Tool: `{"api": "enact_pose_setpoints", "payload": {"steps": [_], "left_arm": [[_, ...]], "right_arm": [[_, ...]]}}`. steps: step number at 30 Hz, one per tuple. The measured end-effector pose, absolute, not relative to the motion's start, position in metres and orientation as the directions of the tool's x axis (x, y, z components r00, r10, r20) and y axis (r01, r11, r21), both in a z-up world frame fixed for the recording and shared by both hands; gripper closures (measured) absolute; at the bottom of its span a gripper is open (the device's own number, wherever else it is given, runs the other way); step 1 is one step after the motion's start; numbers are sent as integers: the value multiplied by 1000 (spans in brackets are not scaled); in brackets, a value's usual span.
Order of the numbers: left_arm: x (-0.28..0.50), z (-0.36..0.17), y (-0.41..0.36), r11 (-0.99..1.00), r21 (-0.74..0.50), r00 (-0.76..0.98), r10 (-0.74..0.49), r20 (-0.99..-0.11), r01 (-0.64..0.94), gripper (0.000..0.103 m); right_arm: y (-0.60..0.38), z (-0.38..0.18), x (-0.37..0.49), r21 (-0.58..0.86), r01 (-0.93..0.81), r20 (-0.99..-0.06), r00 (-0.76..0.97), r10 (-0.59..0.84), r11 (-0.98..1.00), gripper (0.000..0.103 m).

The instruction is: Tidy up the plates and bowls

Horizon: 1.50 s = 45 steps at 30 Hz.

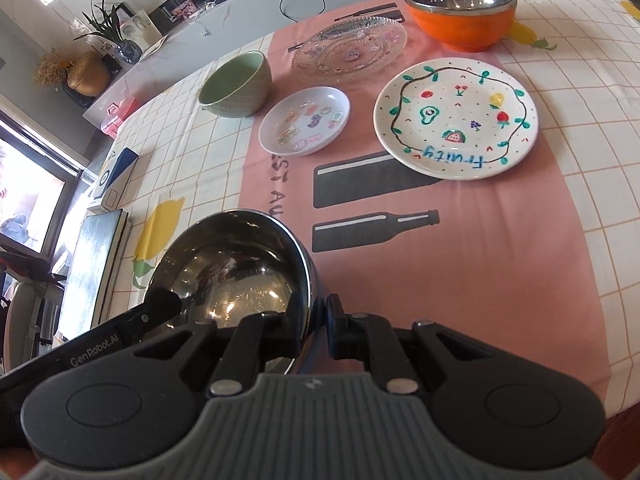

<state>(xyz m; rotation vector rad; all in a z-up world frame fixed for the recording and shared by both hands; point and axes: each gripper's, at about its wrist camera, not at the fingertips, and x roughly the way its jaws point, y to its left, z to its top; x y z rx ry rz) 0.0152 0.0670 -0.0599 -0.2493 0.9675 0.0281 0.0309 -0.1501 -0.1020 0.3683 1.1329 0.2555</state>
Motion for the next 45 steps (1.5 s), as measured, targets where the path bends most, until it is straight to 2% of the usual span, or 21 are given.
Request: {"api": "enact_pose_setpoints", "payload": {"steps": [10, 13, 15, 16, 17, 18, 21, 27, 34, 40, 45], "left_arm": [[16, -69, 68, 970, -194, 578, -74, -813, -148, 98], [17, -70, 70, 964, -220, 576, -97, -812, -149, 93], [17, -70, 71, 960, -230, 575, -99, -812, -159, 79], [17, -70, 71, 959, -233, 576, -100, -811, -161, 74], [16, -69, 72, 957, -238, 579, -101, -809, -165, 68], [15, -68, 73, 955, -244, 582, -104, -807, -167, 62], [13, -63, 74, 952, -259, 598, -113, -793, -164, 54], [10, -37, 68, 964, -235, 659, -96, -746, -126, 49], [17, -7, 46, 962, -270, 697, -171, -696, -34, 47], [31, 2, 19, 954, -298, 677, -243, -694, 37, 47], [44, 5, -1, 946, -313, 648, -288, -705, 80, 47]], "right_arm": [[-140, -104, 34, 378, -34, -821, 451, 351, 925, 93], [-141, -104, 34, 378, -35, -819, 452, 352, 925, 92], [-141, -101, 33, 379, -43, -811, 465, 355, 924, 87], [-141, -98, 32, 370, -49, -808, 475, 348, 928, 84], [-140, -96, 31, 356, -56, -806, 487, 337, 933, 79], [-140, -93, 30, 342, -63, -803, 498, 327, 937, 69], [-141, -87, 28, 317, -74, -796, 522, 307, 946, 67], [-148, -74, 24, 311, -72, -780, 550, 297, 948, 59], [-166, -53, 22, 301, -45, -749, 607, 265, 953, 51], [-194, -47, 23, 307, 12, -735, 638, 228, 952, 46], [-218, -52, 26, 317, 60, -740, 640, 207, 947, 45]]}}
